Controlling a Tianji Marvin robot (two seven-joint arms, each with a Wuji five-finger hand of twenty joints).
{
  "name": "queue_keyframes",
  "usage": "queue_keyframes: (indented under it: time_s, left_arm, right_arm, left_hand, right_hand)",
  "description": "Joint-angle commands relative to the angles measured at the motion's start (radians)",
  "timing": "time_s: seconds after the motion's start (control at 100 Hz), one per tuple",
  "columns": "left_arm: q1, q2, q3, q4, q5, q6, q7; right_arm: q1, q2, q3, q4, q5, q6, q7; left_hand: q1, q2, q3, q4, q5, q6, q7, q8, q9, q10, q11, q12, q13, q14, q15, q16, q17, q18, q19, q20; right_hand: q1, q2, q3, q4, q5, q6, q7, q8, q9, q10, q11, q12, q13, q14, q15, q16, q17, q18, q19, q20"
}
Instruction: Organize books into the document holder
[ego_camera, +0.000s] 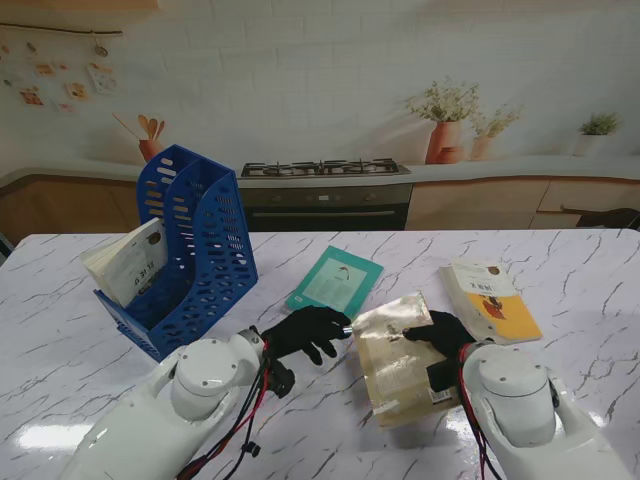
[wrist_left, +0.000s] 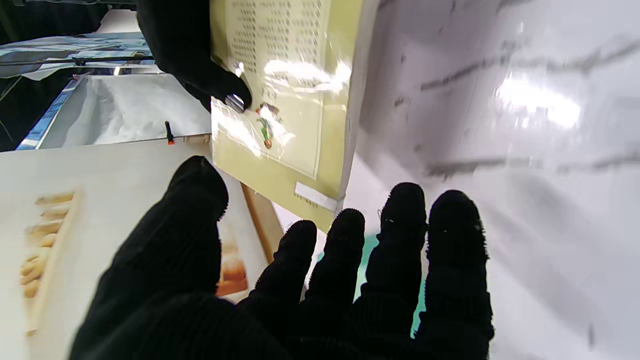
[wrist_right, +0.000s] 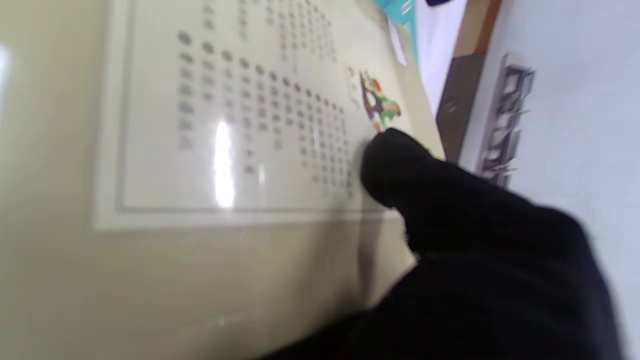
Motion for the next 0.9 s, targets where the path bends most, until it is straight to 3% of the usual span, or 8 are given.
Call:
queue_keyframes:
  time_s: [0.0,0.11,0.17,0.33,0.53,0.64,0.81,0.89]
  left_arm:
    - [0.006,0.012,-0.022,-0.028,0.007,-0.043,0.003]
    - [0.009,0.017,-0.05,-0.046,0.036,-0.068,0.011]
    - [0.004,0.021,-0.06,-0.053,0.053,-0.074,0.008]
    - [-0.035,0.023,-0.057,-0.036,0.089,-0.095,0.009]
    - [-0.101,0.016,-0.017,0.037,0.053,-0.171,-0.013]
    - [-0.145,0.014,0.016,0.083,0.035,-0.2,-0.039]
    - [-0.212,0.002,0.074,0.169,-0.008,-0.259,-0.065]
    - [-0.226,-0.007,0.092,0.197,-0.038,-0.288,-0.067]
  right_arm:
    - [0.001,0.013,-0.001,-0.038,-0.009,-0.029,0.025]
    - [0.003,0.031,-0.004,-0.048,-0.035,-0.086,0.075]
    - [0.005,0.042,-0.006,-0.051,-0.051,-0.115,0.107]
    - [0.013,0.064,-0.013,-0.053,-0.068,-0.185,0.179]
    - [0.026,0.076,-0.023,-0.062,-0.082,-0.243,0.213]
    - [0.03,0.077,-0.026,-0.069,-0.079,-0.262,0.218]
    - [0.037,0.077,-0.028,-0.07,-0.072,-0.279,0.22]
    - [0.043,0.078,-0.029,-0.064,-0.071,-0.285,0.224]
  left_hand:
    - [-0.001,0.001,-0.042,0.026,-0.014,-0.056,0.007,0.016,-0.04,-0.044,-0.017,0.011,-0.054,-0.026,-0.037,-0.004,-0.054,0.025,-0.043,0.016]
    - [0.008,-0.013,-0.033,0.026,-0.023,-0.061,-0.005,0.016,-0.095,-0.044,-0.067,-0.001,-0.13,-0.029,-0.117,-0.026,-0.148,0.011,-0.155,-0.015]
    - [0.004,-0.033,-0.017,0.021,-0.025,-0.053,-0.021,0.009,-0.121,-0.054,-0.084,-0.013,-0.164,-0.029,-0.148,-0.039,-0.19,-0.04,-0.223,-0.047]
    - [-0.023,-0.047,-0.005,0.012,-0.03,-0.071,-0.049,-0.005,-0.183,-0.061,-0.12,-0.038,-0.27,-0.003,-0.209,-0.075,-0.294,-0.097,-0.325,-0.1]
    - [-0.087,-0.045,-0.05,0.003,-0.03,-0.092,-0.067,-0.008,-0.211,-0.079,-0.159,-0.055,-0.336,0.021,-0.282,-0.113,-0.362,-0.063,-0.434,-0.167]
    - [-0.088,-0.045,-0.056,0.004,-0.036,-0.087,-0.08,-0.011,-0.231,-0.067,-0.178,-0.059,-0.353,0.023,-0.304,-0.12,-0.371,-0.067,-0.46,-0.183]
    - [-0.08,-0.057,-0.049,0.007,-0.034,-0.054,-0.088,-0.008,-0.232,-0.065,-0.172,-0.049,-0.327,-0.002,-0.295,-0.113,-0.361,-0.061,-0.463,-0.189]
    - [-0.099,-0.081,0.004,0.002,-0.021,-0.044,-0.061,0.022,-0.192,-0.067,-0.137,-0.014,-0.259,-0.021,-0.256,-0.079,-0.317,-0.04,-0.394,-0.156]
  right_hand:
    - [0.197,0.156,0.179,0.024,0.195,-0.281,0.306,0.179,0.022,-0.048,0.061,0.044,0.119,-0.157,0.397,0.114,0.003,-0.214,0.077,0.026]
    - [0.202,0.163,0.176,0.024,0.213,-0.297,0.325,0.202,0.022,-0.056,0.061,0.066,0.114,-0.161,0.419,0.127,-0.011,-0.211,0.081,0.042]
    - [0.204,0.167,0.174,0.023,0.219,-0.308,0.33,0.212,0.023,-0.058,0.06,0.075,0.113,-0.164,0.429,0.134,-0.014,-0.211,0.084,0.05]
    - [0.208,0.175,0.166,0.023,0.227,-0.314,0.333,0.227,0.026,-0.063,0.052,0.089,0.107,-0.165,0.442,0.148,-0.026,-0.212,0.085,0.068]
    - [0.211,0.179,0.16,0.024,0.226,-0.321,0.336,0.237,0.025,-0.072,0.049,0.102,0.105,-0.171,0.447,0.158,-0.028,-0.214,0.082,0.079]
    - [0.211,0.18,0.158,0.024,0.224,-0.324,0.336,0.239,0.026,-0.076,0.048,0.107,0.104,-0.173,0.449,0.161,-0.03,-0.217,0.081,0.084]
    - [0.21,0.181,0.155,0.026,0.222,-0.323,0.334,0.241,0.025,-0.079,0.044,0.113,0.101,-0.174,0.449,0.165,-0.038,-0.222,0.08,0.09]
    - [0.213,0.181,0.152,0.025,0.22,-0.321,0.333,0.241,0.021,-0.077,0.041,0.118,0.098,-0.174,0.451,0.168,-0.041,-0.222,0.081,0.095]
